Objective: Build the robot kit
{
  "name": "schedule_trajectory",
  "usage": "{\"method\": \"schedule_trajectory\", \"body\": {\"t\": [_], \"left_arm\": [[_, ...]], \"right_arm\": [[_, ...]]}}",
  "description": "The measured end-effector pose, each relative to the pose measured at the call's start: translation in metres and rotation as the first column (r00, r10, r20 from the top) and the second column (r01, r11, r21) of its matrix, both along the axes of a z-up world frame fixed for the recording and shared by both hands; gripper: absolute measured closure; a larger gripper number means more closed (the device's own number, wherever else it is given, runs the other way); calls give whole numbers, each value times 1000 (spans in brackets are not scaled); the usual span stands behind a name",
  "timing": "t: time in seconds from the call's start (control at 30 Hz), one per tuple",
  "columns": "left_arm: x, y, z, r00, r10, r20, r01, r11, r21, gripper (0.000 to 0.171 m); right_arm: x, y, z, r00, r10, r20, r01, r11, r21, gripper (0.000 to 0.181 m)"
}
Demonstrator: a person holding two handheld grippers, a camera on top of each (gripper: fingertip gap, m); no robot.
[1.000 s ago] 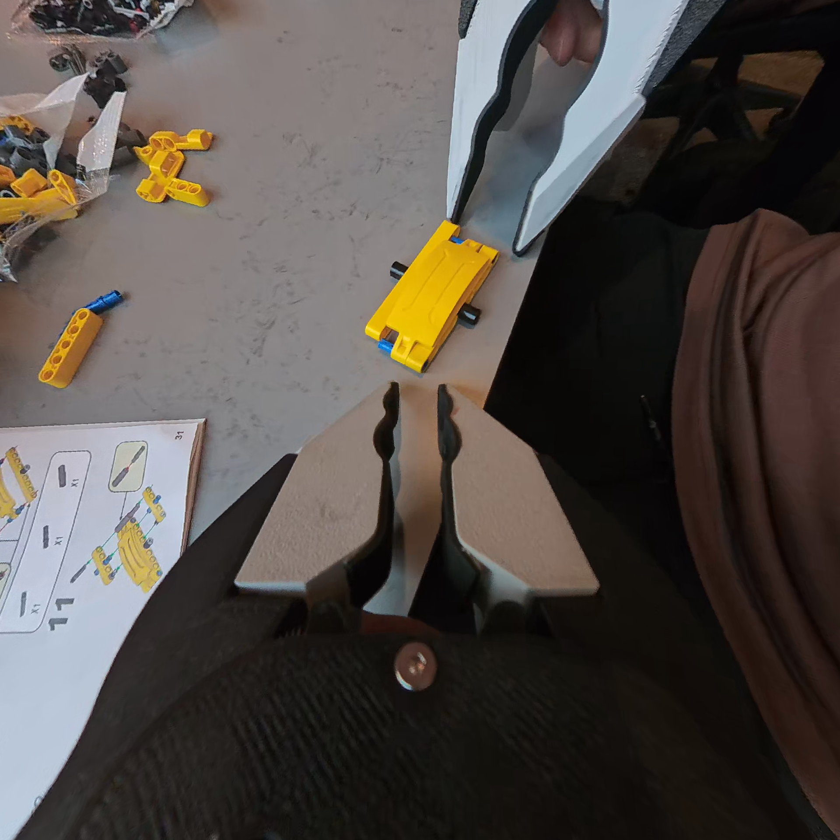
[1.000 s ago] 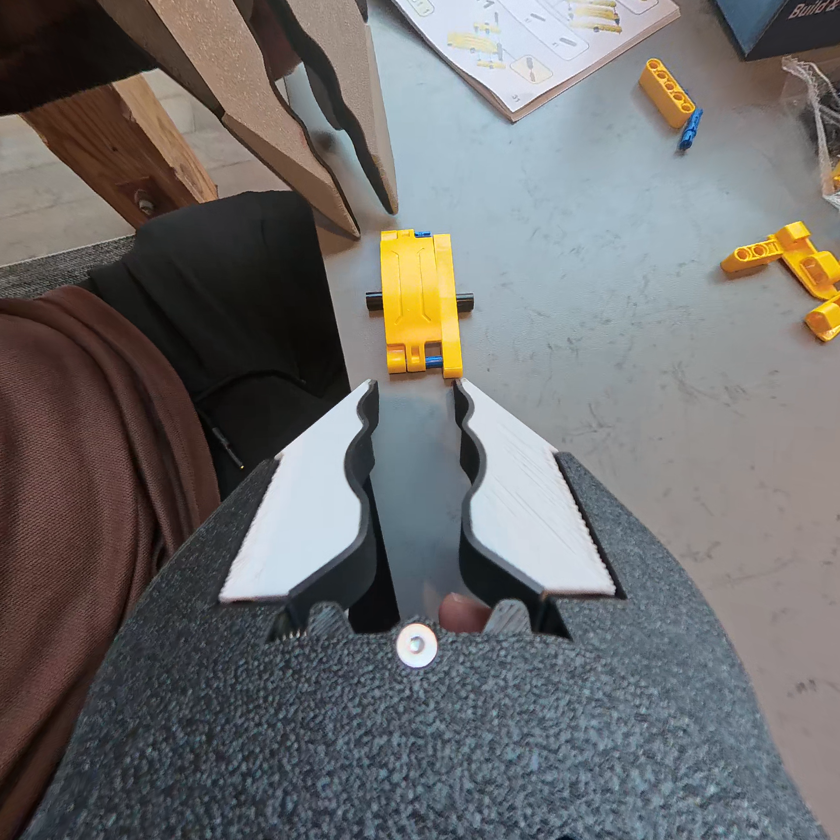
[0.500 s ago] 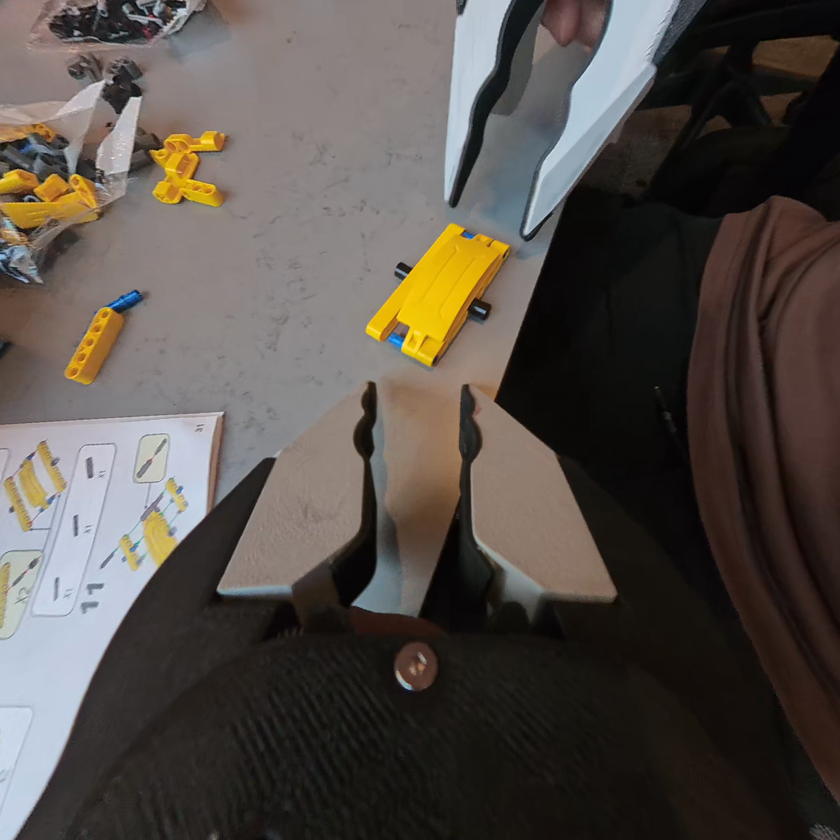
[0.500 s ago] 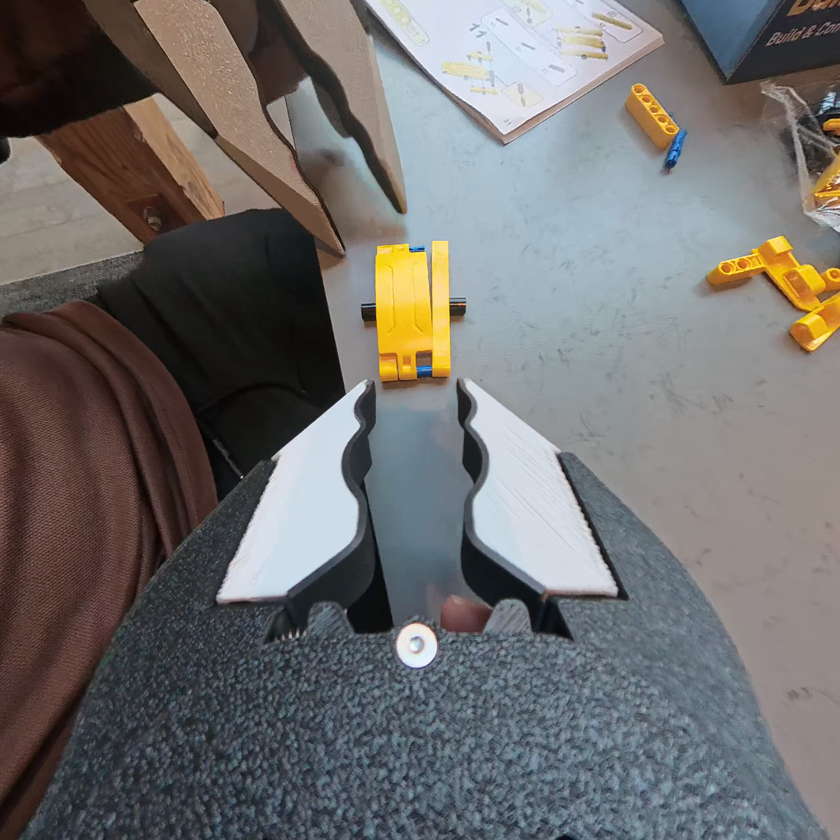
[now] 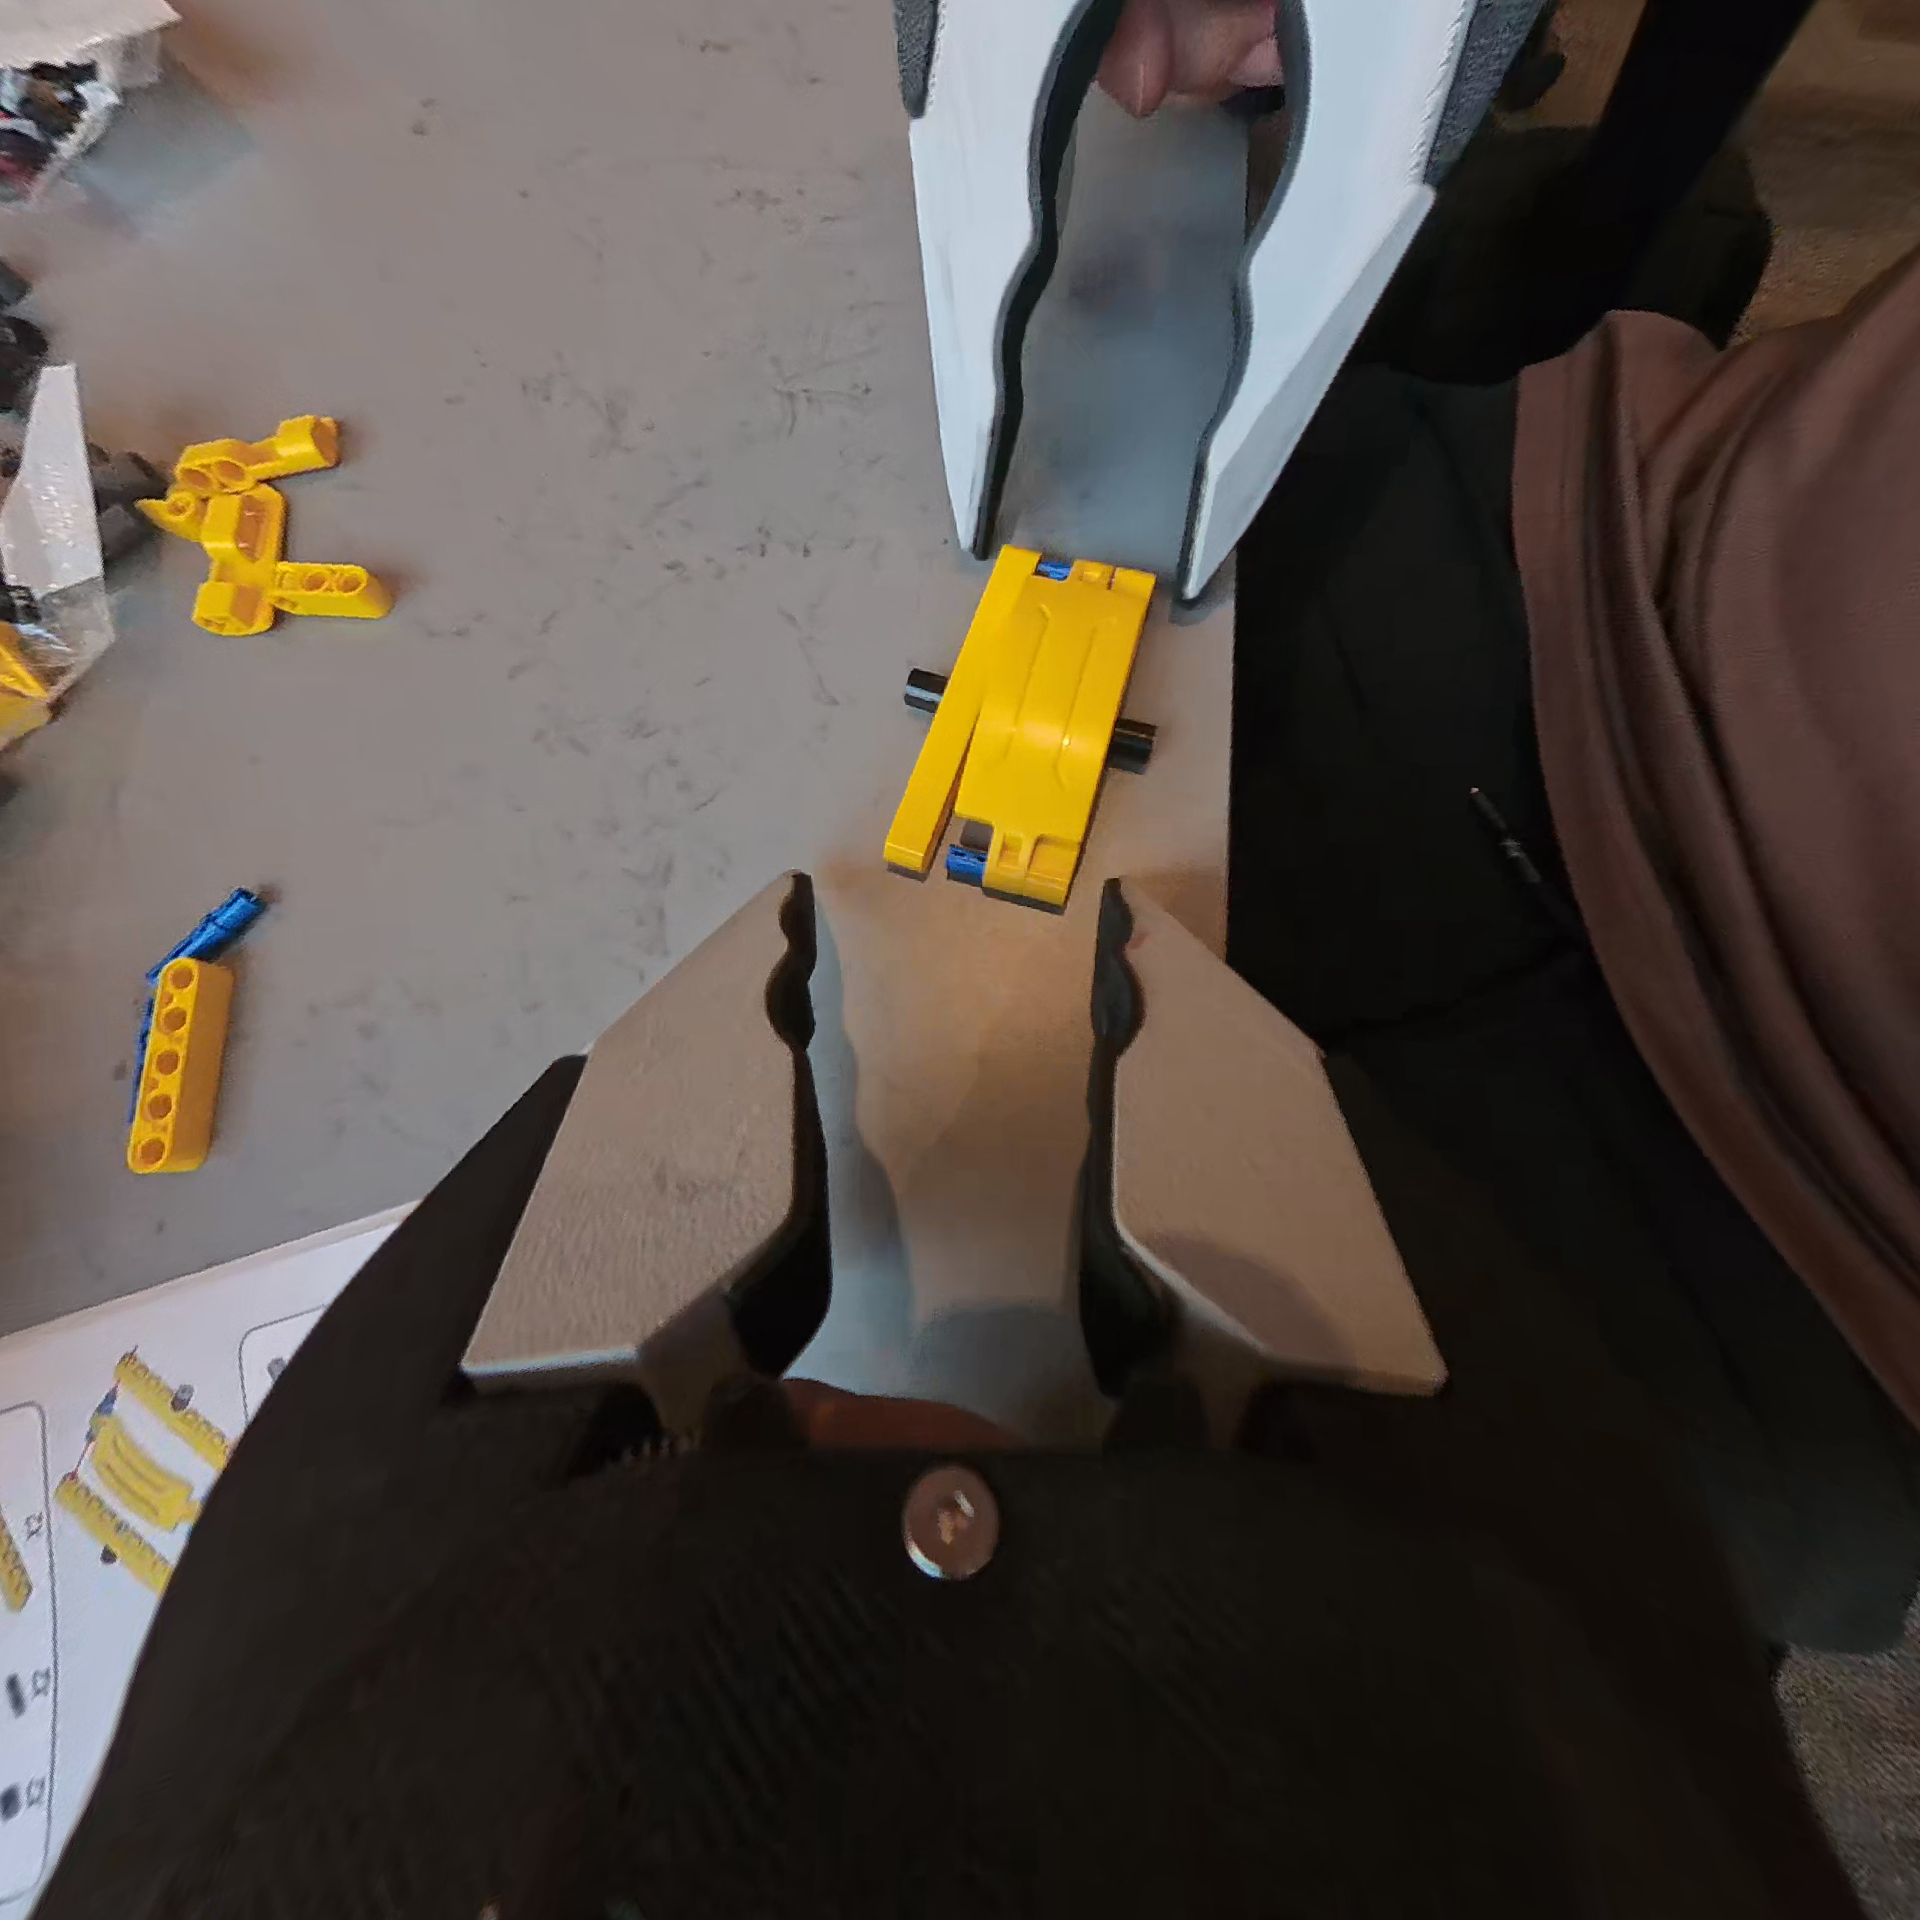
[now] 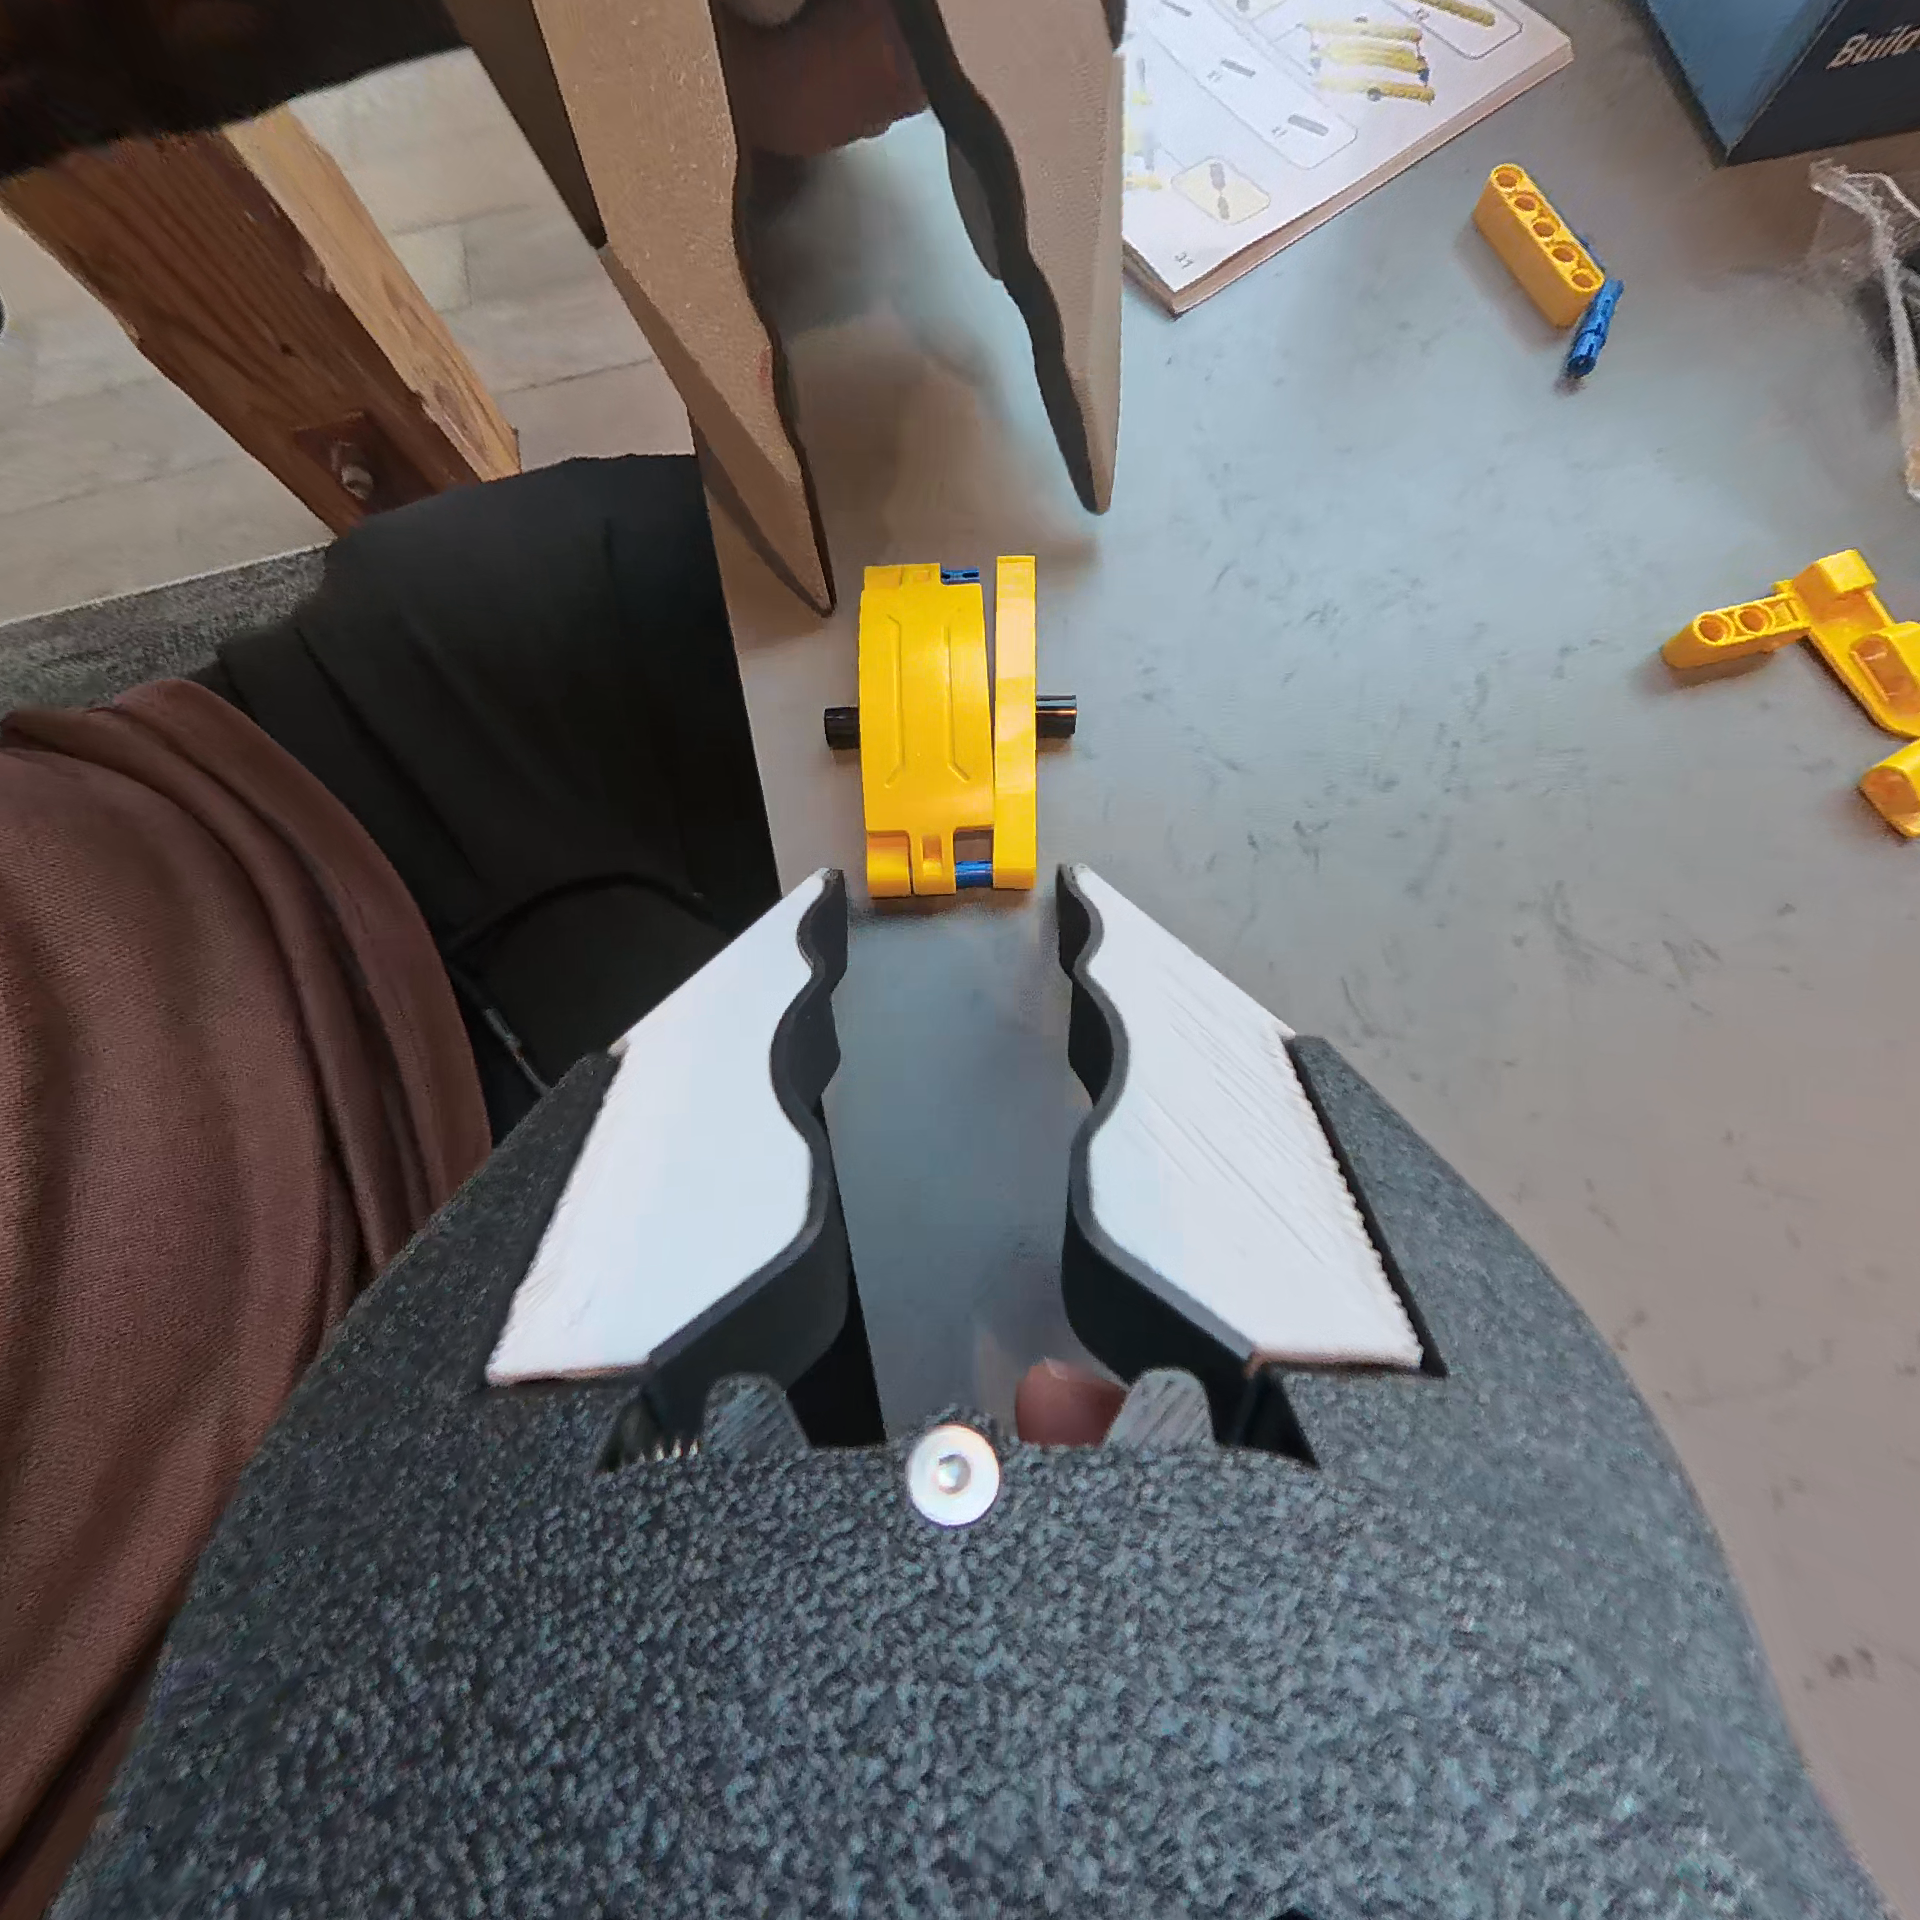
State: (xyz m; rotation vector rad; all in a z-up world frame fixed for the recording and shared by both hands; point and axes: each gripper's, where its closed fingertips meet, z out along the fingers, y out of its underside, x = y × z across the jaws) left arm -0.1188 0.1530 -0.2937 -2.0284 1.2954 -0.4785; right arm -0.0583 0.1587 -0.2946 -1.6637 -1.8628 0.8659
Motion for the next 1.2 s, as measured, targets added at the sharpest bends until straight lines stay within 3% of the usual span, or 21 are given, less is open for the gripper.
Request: {"method": "schedule_trajectory", "body": {"t": [0.53,1.2], "left_arm": [[7,-6,-1,997,-74,9,74,996,-47,140],[6,-6,0,998,-53,18,53,999,12,144]], "right_arm": [[-1,-2,-1,1000,26,1,-26,999,30,149],[-2,-3,0,999,46,-6,-46,995,89,151]]}}
